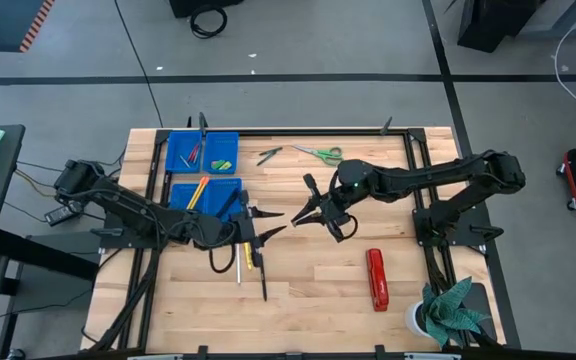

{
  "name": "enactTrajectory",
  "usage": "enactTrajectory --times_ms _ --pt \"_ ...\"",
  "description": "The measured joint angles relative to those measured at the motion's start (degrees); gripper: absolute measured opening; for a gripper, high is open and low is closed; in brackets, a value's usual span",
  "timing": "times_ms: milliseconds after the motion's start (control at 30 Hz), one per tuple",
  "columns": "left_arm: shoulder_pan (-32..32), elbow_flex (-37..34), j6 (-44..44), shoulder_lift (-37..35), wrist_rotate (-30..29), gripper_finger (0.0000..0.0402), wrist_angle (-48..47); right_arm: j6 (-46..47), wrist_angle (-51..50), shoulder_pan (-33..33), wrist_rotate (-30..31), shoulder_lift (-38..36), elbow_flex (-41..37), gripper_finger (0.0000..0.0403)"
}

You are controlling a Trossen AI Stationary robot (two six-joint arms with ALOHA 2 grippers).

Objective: Sort crayons/erasers/pens/pencils in bins
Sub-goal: Put the gray crayon into the top left blue bin

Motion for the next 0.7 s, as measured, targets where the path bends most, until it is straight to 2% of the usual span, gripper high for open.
enactTrajectory --times_ms 433,700 --pt "0.4 0.0 -0.1 2.9 1.5 0.0151 0.1 0.0 0.0 -0.2 0.0 0.0 0.0 0.0029" --pt "0.7 0.0 1.0 3.6 1.4 0.0150 3.3 -5.2 0.0 0.5 0.0 0.0 0.0 0.0029"
